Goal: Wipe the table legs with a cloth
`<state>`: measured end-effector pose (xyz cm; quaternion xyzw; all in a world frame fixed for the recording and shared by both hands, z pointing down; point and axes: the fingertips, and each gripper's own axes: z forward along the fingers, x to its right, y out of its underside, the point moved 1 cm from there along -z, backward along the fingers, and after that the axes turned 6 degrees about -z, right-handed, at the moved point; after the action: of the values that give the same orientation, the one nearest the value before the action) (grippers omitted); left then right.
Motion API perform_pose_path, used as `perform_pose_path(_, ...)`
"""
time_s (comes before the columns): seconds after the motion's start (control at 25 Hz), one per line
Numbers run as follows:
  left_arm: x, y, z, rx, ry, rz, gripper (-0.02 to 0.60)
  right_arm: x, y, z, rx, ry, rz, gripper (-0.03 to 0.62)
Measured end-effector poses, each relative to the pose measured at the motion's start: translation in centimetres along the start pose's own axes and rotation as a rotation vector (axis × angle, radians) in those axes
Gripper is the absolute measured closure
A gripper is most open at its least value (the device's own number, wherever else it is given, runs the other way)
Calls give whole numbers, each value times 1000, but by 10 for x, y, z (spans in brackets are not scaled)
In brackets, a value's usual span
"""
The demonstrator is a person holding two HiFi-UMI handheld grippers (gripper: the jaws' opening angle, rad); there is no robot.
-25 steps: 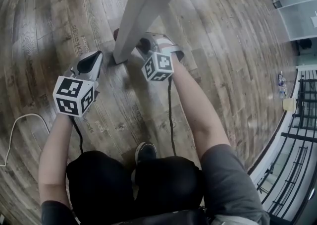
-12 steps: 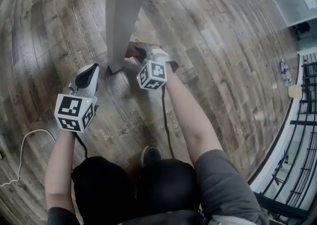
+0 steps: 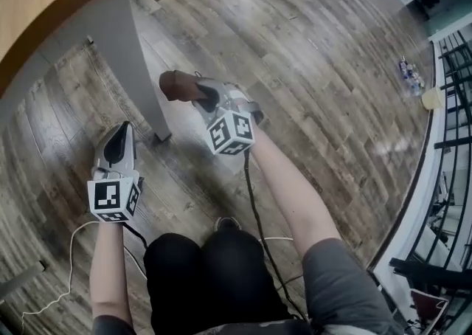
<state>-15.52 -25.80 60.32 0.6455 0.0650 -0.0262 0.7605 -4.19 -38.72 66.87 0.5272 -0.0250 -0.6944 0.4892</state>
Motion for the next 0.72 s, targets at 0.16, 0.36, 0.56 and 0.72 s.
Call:
perform_pose_path(0.16, 17, -36, -20, -9, 0, -6, 561, 39, -37, -49, 28, 16, 77, 497)
perform_pose_path(0.36, 42, -60, -38, -56, 5, -21, 561, 70, -62, -105, 28, 28, 210, 497)
perform_pose_path(0.56, 67, -93, -48, -151, -27, 43, 561, 62, -90, -159, 42, -82, 289, 497)
perform_pose_path(0.72, 90, -145, -65, -170, -28, -8, 561, 76, -117, -205, 14, -85, 444, 497)
